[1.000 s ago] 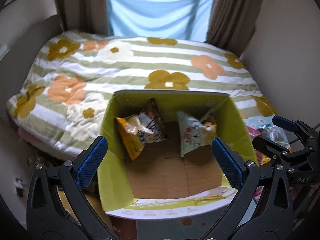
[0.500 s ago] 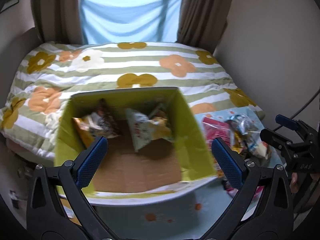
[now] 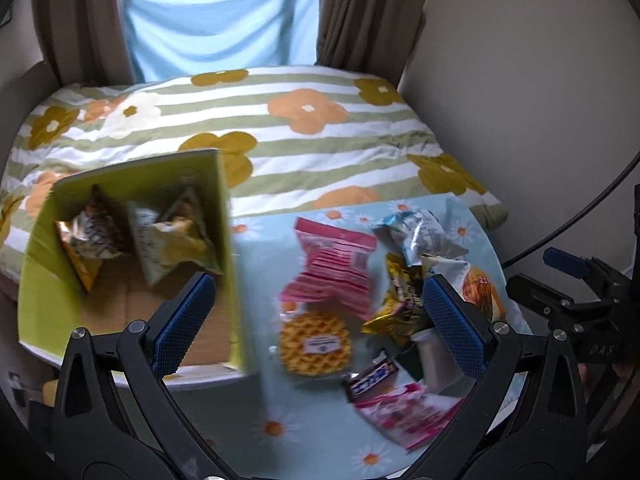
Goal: Organize snacks
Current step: 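Withdraw both tools from the box back toward the snack pile, then grasp the pink wafer bag with the left tool while the right tool grasps the cheese-stick bag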
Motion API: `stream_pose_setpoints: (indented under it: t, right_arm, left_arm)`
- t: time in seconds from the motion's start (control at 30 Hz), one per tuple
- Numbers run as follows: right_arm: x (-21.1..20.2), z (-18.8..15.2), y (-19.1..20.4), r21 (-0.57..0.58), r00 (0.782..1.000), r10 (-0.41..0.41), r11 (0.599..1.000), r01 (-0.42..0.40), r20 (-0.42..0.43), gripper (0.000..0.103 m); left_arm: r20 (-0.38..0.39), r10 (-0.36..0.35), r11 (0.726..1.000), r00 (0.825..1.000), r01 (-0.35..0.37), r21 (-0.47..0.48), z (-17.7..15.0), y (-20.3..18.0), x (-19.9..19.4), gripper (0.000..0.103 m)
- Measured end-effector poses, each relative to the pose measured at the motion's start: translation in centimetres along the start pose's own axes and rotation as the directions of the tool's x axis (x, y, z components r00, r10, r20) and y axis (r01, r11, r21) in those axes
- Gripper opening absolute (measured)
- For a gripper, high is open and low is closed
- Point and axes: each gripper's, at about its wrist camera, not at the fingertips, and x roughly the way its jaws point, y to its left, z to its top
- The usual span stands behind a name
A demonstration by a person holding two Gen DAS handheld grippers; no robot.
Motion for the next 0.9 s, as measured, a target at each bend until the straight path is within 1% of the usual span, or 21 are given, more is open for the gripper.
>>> stream_pose_setpoints:
  t: [0.1, 0.17, 0.33, 0.5, 0.6, 0.73, 0.9]
  right_arm:
    - [0.9, -0.4, -2.3, 0.014, 0.999, 0.012, 1.0, -0.012, -0.03, 0.103]
    - [1.5, -0.8, -3.4, 0.027, 0.999, 0.017, 1.0, -0.016, -0.044, 0.103]
    - [3.4, -1.6, -5.9, 0.108, 0.996, 0.039, 0.994, -0.03, -0.079, 0.103]
    - [5.5, -2.5, -7.4, 0.192, 0.993, 0.046, 0.981, -0.024, -0.107, 0.103]
    - [6.9, -2.9, -7.7, 0.217, 0.991, 0.042, 0.976, -0.013, -0.13, 0.103]
    - [8.1, -2.9, -7.5, 0.223, 0.989, 0.02, 0.975, 0.013, -0.144, 0.103]
    - [8.8, -2.6, -6.7, 0.199, 0.989, -0.015, 0.979, 0.044, -0.145, 0.103]
  left_arm:
    - [-0.038, 0.024, 1.0, 0.999, -0.024, 0.007, -0.2, -2.4, 2.4, 0.103]
    - [-0.067, 0.035, 0.999, 0.997, -0.035, 0.009, -0.1, -3.0, 4.1, 0.103]
    - [-0.15, 0.068, 0.997, 0.986, -0.063, 0.038, 0.2, -4.4, 8.6, 0.103]
    - [-0.235, 0.105, 0.992, 0.966, -0.085, 0.094, 0.5, -4.9, 13.4, 0.103]
    - [-0.282, 0.136, 0.987, 0.95, -0.104, 0.126, 0.6, -4.6, 16.0, 0.103]
    - [-0.341, 0.155, 0.983, 0.927, -0.11, 0.148, 0.8, -3.9, 19.2, 0.103]
    - [-0.378, 0.164, 0.98, 0.911, -0.106, 0.169, 0.9, -3.3, 21.6, 0.103]
